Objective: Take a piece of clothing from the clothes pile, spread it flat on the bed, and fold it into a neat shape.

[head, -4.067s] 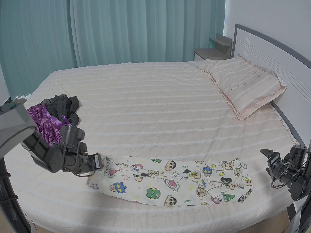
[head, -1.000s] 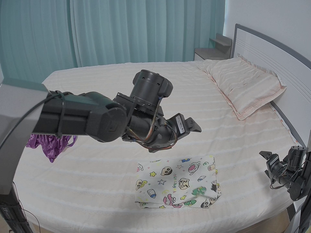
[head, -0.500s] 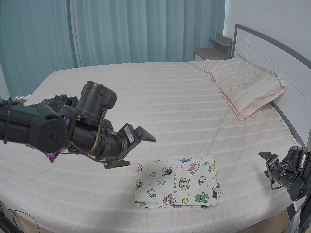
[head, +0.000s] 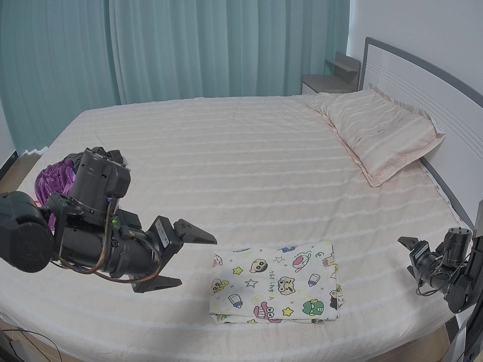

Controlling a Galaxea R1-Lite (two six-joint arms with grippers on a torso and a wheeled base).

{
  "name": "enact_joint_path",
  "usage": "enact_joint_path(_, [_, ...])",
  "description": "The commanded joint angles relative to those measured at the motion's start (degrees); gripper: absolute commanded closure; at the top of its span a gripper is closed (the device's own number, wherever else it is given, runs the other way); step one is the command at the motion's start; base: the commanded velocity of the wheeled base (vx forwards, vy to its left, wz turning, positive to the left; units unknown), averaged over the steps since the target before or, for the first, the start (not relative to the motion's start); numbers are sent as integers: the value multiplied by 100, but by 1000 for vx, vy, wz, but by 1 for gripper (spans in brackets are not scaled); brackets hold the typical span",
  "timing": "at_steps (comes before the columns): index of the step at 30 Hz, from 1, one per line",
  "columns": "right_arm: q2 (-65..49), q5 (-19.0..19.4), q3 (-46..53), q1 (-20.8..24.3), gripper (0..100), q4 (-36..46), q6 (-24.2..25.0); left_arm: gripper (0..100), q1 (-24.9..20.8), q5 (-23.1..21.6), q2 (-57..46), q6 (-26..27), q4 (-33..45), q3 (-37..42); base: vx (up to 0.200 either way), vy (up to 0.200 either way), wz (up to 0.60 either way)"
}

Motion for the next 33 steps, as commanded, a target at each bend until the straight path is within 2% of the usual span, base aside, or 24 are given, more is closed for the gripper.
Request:
enact_joint_path(1, [-65, -67, 75, 400, 0, -85, -24, 0, 90, -83, -351, -9, 4, 241, 0, 0, 0])
enact_joint_path(8, [-214, -172, -198, 945, 0, -76, -279, 0, 90, -83, -526, -26, -198, 470, 0, 0, 0])
enact_joint_path(11, [-232, -119, -286, 1244, 0, -76, -261, 0, 90, -74, -553, -26, -576, 689, 0, 0, 0])
enact_joint_path(13, [-170, -67, -224, 1279, 0, -76, -208, 0, 90, -74, -553, -26, -646, 751, 0, 0, 0])
enact_joint_path(17, [-73, 127, -119, 1314, 0, -76, -85, 0, 90, -92, -500, -17, -699, 804, -200, 0, 0])
enact_joint_path(20, [-82, 215, 48, 1472, 0, -85, -85, 0, 81, -92, -439, -9, -699, 804, 0, 0, 0])
enact_joint_path(25, [41, 241, 101, 1798, 0, -76, -77, 0, 72, -83, -386, -35, -708, 804, 0, 0, 0])
enact_joint_path(33, [190, 267, 101, 1894, 0, -85, -112, 0, 125, -83, -359, -395, -901, 804, 0, 0, 0])
